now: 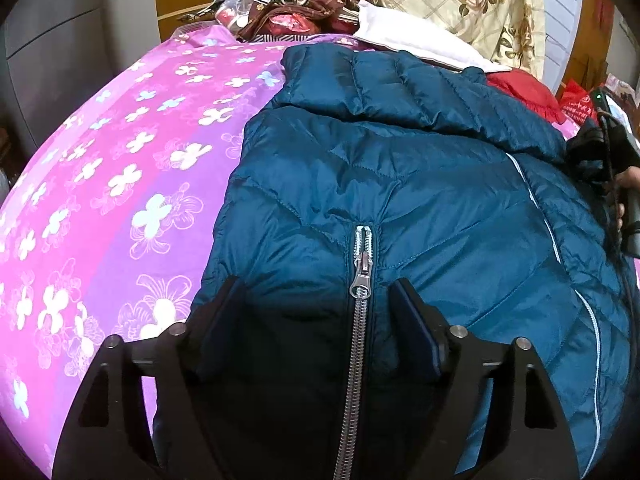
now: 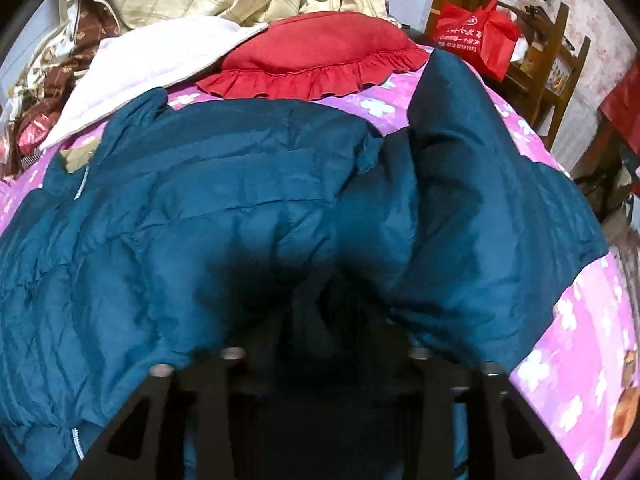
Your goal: Fold large clothes
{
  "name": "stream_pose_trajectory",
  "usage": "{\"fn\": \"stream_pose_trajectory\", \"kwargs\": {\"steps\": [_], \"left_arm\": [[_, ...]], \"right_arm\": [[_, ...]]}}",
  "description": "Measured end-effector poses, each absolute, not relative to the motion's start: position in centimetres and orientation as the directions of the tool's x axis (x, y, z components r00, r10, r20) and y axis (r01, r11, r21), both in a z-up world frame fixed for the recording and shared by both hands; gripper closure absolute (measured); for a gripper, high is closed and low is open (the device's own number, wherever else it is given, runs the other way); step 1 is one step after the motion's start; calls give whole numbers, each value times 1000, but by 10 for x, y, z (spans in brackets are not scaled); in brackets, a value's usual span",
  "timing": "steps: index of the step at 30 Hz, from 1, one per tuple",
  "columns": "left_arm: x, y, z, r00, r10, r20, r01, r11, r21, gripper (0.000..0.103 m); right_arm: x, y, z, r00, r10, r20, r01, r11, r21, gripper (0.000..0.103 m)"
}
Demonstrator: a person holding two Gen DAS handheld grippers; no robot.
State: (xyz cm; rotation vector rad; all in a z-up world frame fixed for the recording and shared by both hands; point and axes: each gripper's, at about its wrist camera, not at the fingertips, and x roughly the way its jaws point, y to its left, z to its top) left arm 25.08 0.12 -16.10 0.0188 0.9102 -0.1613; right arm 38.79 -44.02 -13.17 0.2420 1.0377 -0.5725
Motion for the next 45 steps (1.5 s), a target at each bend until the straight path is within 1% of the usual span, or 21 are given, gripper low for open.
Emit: {"fn": "stream_pose_trajectory", "kwargs": {"steps": [2,4,8,11,12,13,14,15,18,21,25,26,28,30,35,42,43,44,45], "left_arm": [[251,1,-162,601,-130,-789,146,988,-51,23],[251,0,-162,600,-124,-790,145,988,-45,23],[250,-2,-163,602,-115,-790,148,988,-32,22],[249,-1,-163,603,-110,-790,145,989,-27,21],[248,-2,-162,604,-109,-789,144,989,-27,21],[247,-2,-163,605,-108,-789,141,990,-27,21],[246,-1,-162,606,-107,-788,138,990,-28,21],[245,0,-163,608,-104,-787,135,990,-27,21],[243,0,-163,610,-98,-786,129,991,-23,21],[244,0,-164,609,-95,-788,129,991,-19,21],[245,2,-164,604,-110,-790,133,990,-37,20],[245,2,-164,602,-115,-790,133,990,-43,19],[245,4,-164,600,-123,-790,135,990,-52,19],[246,4,-165,598,-129,-791,137,989,-57,18],[247,4,-165,596,-134,-792,139,988,-63,17],[248,2,-167,591,-135,-795,145,988,-59,13],[249,2,-167,591,-134,-796,146,988,-59,13],[249,1,-167,590,-135,-796,147,987,-58,12],[249,1,-167,589,-135,-797,147,987,-58,12]], "right_arm": [[381,-445,-125,403,-297,-866,544,838,-33,60],[365,-452,-112,443,-265,-857,543,840,21,58],[317,-463,-77,525,-204,-827,511,852,115,58],[268,-485,-50,578,-213,-788,515,844,150,58],[247,-497,-42,592,-234,-771,533,832,157,54],[236,-507,-38,596,-251,-763,549,820,160,45],[217,-523,-34,600,-267,-754,571,804,169,38],[197,-542,-32,605,-271,-749,591,782,195,28],[146,-595,-36,597,-303,-743,675,690,261,28],[108,-645,-48,602,-297,-741,726,589,354,28],[81,-693,-70,615,-288,-734,759,468,453,29],[81,-701,-78,618,-270,-739,758,454,469,29],[85,-717,-93,630,-221,-744,747,431,505,39],[91,-731,-108,647,-186,-739,737,401,544,39],[119,-757,-137,665,-177,-725,729,365,580,41],[154,-787,-143,662,-229,-714,736,380,560,42],[158,-792,-144,659,-236,-714,739,381,556,45],[162,-795,-144,652,-245,-718,745,382,546,50],[168,-798,-146,634,-249,-732,758,387,525,72]]}}
